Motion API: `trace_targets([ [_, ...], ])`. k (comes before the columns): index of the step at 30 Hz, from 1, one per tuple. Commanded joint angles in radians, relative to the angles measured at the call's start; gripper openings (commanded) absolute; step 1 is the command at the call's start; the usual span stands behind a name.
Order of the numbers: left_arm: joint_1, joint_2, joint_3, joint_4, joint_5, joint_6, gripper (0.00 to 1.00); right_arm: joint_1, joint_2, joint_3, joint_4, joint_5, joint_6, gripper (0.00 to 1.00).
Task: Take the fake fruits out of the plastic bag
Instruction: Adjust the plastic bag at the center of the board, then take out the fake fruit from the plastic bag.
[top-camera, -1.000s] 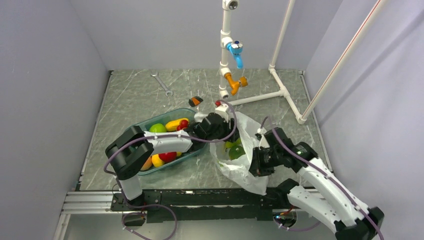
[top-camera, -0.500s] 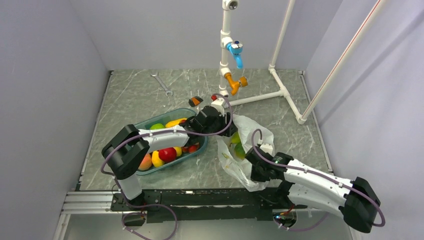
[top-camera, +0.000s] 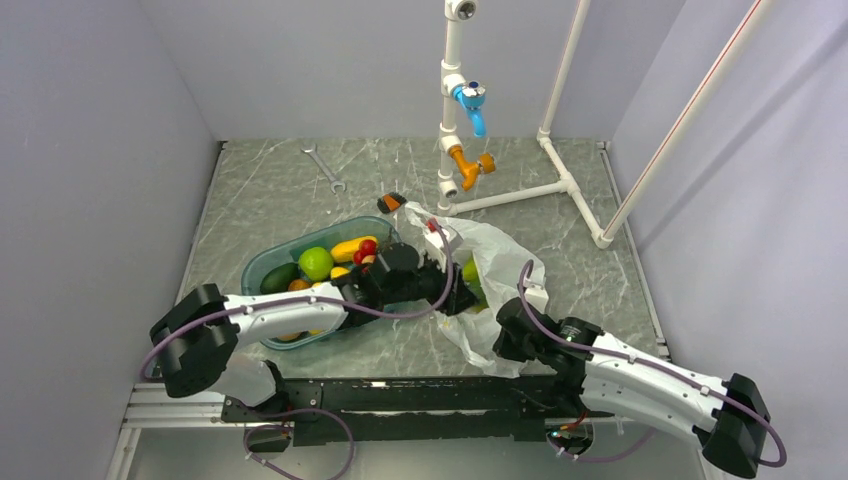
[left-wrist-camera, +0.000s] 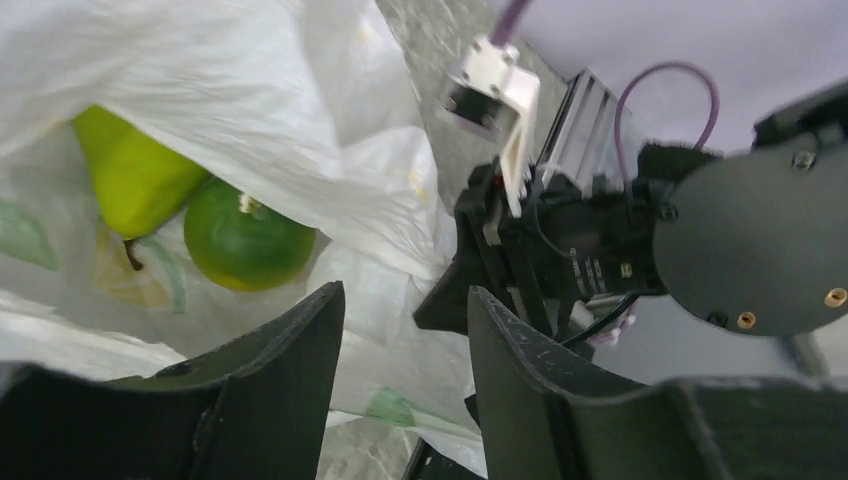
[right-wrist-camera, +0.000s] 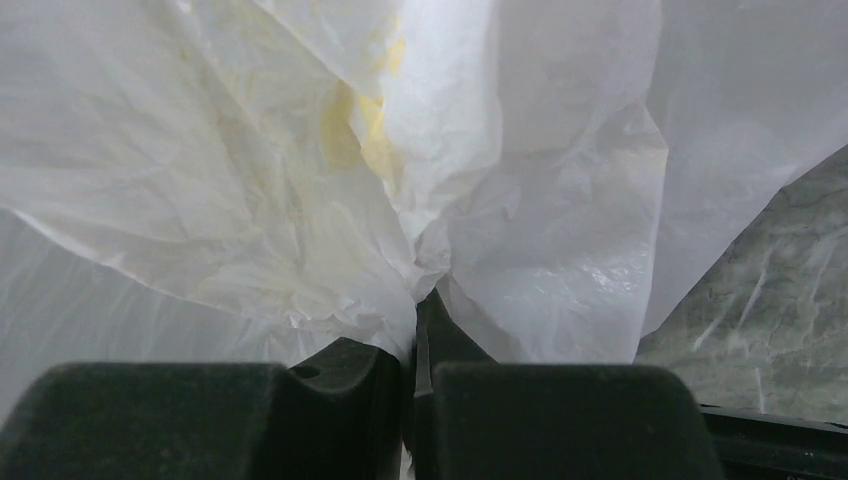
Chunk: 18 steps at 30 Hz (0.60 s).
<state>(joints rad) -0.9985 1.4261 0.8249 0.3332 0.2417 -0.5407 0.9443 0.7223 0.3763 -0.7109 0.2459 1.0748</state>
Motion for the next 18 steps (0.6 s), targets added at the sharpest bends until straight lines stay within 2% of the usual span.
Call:
trace_targets([
  [1, -0.088, 0.031, 0.032, 0.015, -0.159, 0.104, 0.47, 0.005, -0.033, -0.012, 0.023, -0.006, 0.02, 0.07],
  [2, -0.097, 0.055, 0.039, 0.028, -0.201, 0.096, 0.42, 0.006, -0.039, -0.013, 0.019, -0.008, 0.02, 0.06],
  [4, -0.098, 0.11, 0.042, 0.075, -0.238, 0.063, 0.39, 0.004, -0.053, -0.015, 0.012, -0.005, 0.022, 0.05],
  [7, -0.098, 0.194, 0.077, 0.059, -0.336, 0.035, 0.38, 0.005, -0.081, -0.021, 0.012, -0.004, 0.02, 0.05],
  [12, -0.096, 0.264, 0.125, 0.018, -0.424, 0.032, 0.39, 0.006, -0.11, -0.027, 0.01, 0.0, 0.026, 0.04],
  [14, -0.094, 0.291, 0.148, 0.01, -0.43, 0.041, 0.42, 0.006, -0.117, -0.032, 0.015, -0.002, 0.026, 0.04],
  [18, -0.092, 0.354, 0.2, -0.004, -0.398, 0.036, 0.56, 0.005, -0.123, -0.033, 0.019, -0.002, 0.02, 0.04],
])
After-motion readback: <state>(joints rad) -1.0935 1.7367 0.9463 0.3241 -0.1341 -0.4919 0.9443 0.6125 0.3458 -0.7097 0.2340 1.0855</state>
